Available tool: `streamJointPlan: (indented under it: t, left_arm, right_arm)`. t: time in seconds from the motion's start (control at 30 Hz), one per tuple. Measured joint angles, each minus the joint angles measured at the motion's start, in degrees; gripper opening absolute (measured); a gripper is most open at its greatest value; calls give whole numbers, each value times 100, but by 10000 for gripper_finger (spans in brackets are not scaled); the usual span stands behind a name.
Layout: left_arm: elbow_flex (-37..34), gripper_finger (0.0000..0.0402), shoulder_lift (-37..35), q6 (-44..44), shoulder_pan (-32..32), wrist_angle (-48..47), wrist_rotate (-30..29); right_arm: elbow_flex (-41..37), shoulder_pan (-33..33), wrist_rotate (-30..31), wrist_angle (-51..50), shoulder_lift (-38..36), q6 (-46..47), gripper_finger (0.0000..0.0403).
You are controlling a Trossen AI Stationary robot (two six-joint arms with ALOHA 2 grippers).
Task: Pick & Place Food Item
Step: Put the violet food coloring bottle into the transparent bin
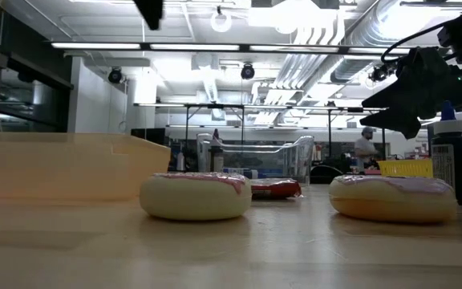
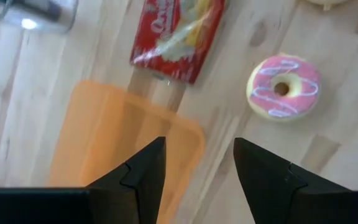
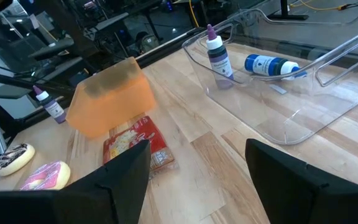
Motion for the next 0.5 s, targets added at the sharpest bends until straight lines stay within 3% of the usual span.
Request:
streamJointPlan:
  t: [0.5]
  left_arm:
    - [-21, 179, -4, -1697, -1253, -74, -79]
  right_arm:
    - [0, -1, 0, 1, 0, -1, 250]
